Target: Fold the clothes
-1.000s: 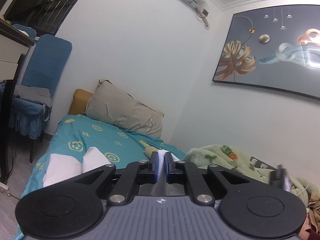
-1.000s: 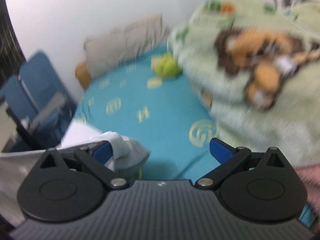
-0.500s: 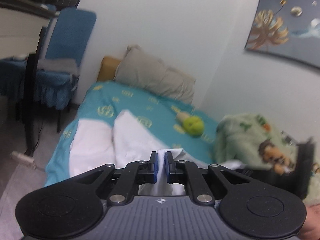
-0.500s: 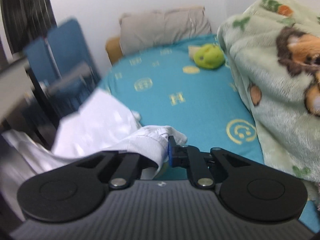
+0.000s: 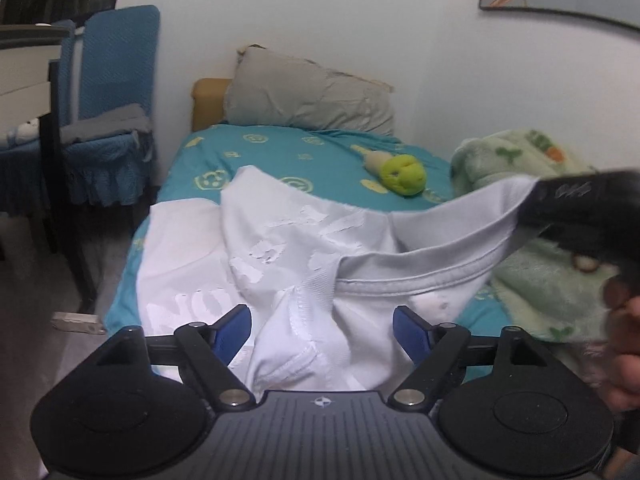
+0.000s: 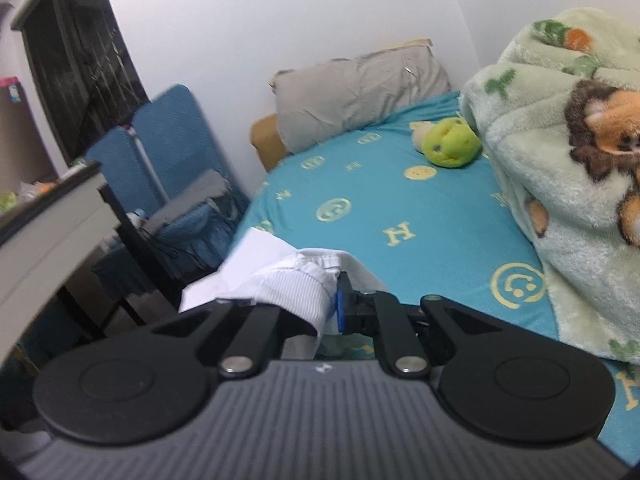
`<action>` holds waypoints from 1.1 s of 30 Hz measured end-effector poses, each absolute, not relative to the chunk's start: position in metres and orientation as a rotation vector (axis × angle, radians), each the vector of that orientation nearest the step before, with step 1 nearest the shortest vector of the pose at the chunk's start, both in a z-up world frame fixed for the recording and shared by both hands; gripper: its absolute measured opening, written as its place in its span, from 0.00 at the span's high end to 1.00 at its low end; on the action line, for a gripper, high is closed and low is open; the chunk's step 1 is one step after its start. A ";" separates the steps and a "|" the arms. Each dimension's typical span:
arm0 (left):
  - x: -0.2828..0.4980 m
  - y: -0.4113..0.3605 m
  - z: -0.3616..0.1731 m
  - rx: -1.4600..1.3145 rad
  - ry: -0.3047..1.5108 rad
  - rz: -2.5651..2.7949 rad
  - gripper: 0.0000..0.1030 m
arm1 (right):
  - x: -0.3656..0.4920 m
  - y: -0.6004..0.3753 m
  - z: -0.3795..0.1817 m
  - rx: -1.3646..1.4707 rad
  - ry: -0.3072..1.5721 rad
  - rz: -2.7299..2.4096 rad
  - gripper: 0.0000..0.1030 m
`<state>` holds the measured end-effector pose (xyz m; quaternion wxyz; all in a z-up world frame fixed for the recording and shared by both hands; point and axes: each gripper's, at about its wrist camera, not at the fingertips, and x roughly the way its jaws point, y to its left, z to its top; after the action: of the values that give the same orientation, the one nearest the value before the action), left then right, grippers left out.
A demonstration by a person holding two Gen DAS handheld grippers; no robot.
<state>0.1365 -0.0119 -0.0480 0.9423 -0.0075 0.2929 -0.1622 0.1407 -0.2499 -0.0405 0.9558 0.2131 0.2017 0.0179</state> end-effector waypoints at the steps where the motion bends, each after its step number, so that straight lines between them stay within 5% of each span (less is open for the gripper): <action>1: 0.139 -0.015 -0.051 -0.003 0.603 -0.299 0.23 | 0.138 -0.248 -0.038 0.434 0.389 0.046 0.90; 8: 0.154 0.013 -0.059 -0.043 0.660 -0.025 0.24 | 0.120 -0.251 -0.022 0.435 0.249 -0.056 0.90; 10: 0.151 0.035 -0.051 -0.114 0.644 0.040 0.15 | 0.121 -0.259 -0.026 0.436 0.255 -0.141 0.87; 12: 0.144 0.049 -0.040 -0.174 0.582 0.092 0.14 | 0.126 -0.264 -0.034 0.415 0.276 -0.229 0.60; 14: 0.136 0.057 -0.027 -0.195 0.505 0.136 0.14 | 0.132 -0.265 -0.044 0.372 0.310 -0.316 0.13; 15: 0.132 0.058 -0.020 -0.195 0.464 0.154 0.12 | 0.135 -0.265 -0.047 0.350 0.321 -0.347 0.10; 23: 0.096 0.040 0.048 -0.181 0.173 0.199 0.12 | 0.127 -0.265 -0.025 0.327 0.270 -0.352 0.11; 33: 0.054 0.038 0.240 -0.178 -0.139 0.143 0.09 | 0.060 -0.252 0.177 0.306 -0.073 -0.250 0.11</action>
<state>0.0536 0.0383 0.2400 0.9911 -0.0886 -0.0695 0.0714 0.0597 -0.2518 0.1768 0.9799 0.1517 -0.0365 -0.1240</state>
